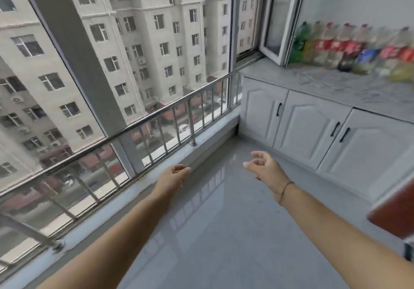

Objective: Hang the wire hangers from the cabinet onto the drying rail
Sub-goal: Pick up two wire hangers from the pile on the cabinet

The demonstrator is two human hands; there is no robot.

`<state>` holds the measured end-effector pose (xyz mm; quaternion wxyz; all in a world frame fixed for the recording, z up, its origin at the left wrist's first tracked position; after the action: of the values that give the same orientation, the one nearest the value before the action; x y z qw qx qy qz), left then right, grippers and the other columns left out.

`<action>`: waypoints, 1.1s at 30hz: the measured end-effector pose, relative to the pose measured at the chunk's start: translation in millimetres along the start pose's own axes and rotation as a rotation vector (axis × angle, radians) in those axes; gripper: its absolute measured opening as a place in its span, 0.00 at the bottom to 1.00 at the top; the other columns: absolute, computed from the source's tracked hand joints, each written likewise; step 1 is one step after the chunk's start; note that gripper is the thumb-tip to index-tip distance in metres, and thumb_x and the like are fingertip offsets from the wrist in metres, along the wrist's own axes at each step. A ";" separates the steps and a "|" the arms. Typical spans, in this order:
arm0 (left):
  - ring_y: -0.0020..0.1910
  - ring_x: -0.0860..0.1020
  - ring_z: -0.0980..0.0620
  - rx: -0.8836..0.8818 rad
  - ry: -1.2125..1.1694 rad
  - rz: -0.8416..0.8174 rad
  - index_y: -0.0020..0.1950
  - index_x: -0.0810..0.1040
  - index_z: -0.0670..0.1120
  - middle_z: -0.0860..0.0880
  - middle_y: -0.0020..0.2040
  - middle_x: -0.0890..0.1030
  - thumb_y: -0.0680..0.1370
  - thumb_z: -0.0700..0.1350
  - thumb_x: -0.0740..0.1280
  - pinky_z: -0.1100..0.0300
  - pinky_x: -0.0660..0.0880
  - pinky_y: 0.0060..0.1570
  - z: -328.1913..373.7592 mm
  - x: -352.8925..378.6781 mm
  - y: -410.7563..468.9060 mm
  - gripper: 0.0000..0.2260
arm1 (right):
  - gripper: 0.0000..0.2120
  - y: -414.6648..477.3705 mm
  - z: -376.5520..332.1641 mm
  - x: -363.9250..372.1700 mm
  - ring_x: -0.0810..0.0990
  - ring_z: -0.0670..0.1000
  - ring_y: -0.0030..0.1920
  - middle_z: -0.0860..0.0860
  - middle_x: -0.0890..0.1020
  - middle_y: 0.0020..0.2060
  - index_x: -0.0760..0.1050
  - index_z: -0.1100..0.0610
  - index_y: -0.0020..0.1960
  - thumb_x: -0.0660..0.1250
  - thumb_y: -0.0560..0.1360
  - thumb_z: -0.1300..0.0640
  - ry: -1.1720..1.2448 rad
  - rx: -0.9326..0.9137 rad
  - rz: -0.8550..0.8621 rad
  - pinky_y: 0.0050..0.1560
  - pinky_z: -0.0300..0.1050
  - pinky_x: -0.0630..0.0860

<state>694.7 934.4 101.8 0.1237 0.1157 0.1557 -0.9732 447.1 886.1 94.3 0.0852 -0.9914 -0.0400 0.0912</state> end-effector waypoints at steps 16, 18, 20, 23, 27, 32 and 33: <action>0.57 0.75 0.49 0.092 0.053 -0.355 0.64 0.74 0.44 0.46 0.58 0.78 0.77 0.46 0.67 0.57 0.69 0.57 109.0 211.2 196.2 0.17 | 0.23 146.6 -1.6 -171.1 0.74 0.48 0.48 0.54 0.75 0.54 0.68 0.52 0.62 0.72 0.70 0.55 0.068 0.037 0.384 0.44 0.39 0.69; 0.58 0.75 0.49 0.113 0.070 -0.387 0.67 0.72 0.43 0.45 0.60 0.78 0.77 0.46 0.67 0.58 0.69 0.58 129.3 232.6 218.0 0.20 | 0.23 166.0 -5.4 -188.3 0.74 0.49 0.49 0.55 0.75 0.54 0.68 0.53 0.62 0.71 0.70 0.56 0.082 0.033 0.428 0.43 0.38 0.70; 0.56 0.75 0.50 0.137 0.083 -0.411 0.67 0.72 0.42 0.45 0.61 0.78 0.77 0.45 0.67 0.60 0.69 0.54 147.3 255.3 239.6 0.20 | 0.23 183.6 -8.3 -205.7 0.74 0.50 0.51 0.55 0.74 0.54 0.68 0.53 0.63 0.71 0.71 0.58 0.099 0.030 0.472 0.45 0.40 0.71; 0.53 0.75 0.51 0.179 0.104 -0.440 0.67 0.72 0.42 0.44 0.61 0.78 0.76 0.45 0.67 0.60 0.69 0.51 167.6 292.2 268.3 0.20 | 0.23 206.0 -7.8 -234.2 0.75 0.51 0.51 0.54 0.74 0.54 0.68 0.54 0.63 0.70 0.71 0.58 0.121 0.042 0.535 0.48 0.41 0.70; 0.58 0.75 0.48 0.154 0.104 -0.491 0.68 0.71 0.42 0.43 0.61 0.78 0.76 0.45 0.67 0.59 0.68 0.55 184.4 346.6 298.4 0.21 | 0.23 235.6 0.6 -276.8 0.75 0.51 0.51 0.53 0.74 0.52 0.69 0.55 0.64 0.71 0.71 0.58 0.133 0.069 0.594 0.48 0.42 0.70; 0.60 0.76 0.46 0.152 0.139 -0.509 0.67 0.72 0.42 0.43 0.61 0.78 0.76 0.46 0.67 0.56 0.69 0.56 204.3 418.8 339.2 0.21 | 0.23 285.5 8.2 -339.0 0.74 0.49 0.48 0.53 0.74 0.53 0.68 0.56 0.64 0.70 0.71 0.59 0.122 0.071 0.621 0.42 0.40 0.70; 0.60 0.76 0.46 0.150 0.144 -0.502 0.67 0.72 0.42 0.43 0.61 0.78 0.76 0.46 0.67 0.56 0.69 0.57 209.4 433.8 346.5 0.21 | 0.23 297.1 10.3 -352.7 0.74 0.50 0.48 0.53 0.74 0.53 0.68 0.56 0.64 0.70 0.71 0.59 0.117 0.073 0.613 0.44 0.40 0.70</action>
<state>342.7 457.0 85.9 -0.1417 0.1510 0.1156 -0.9715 118.4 562.5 93.3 0.0916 -0.9571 0.2689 0.0569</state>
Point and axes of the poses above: each hand's wrist, its own y-axis towards the middle knuckle, its own x-axis out of the palm, z = x × y, the point moved 1 cm from there along y, towards the middle knuckle
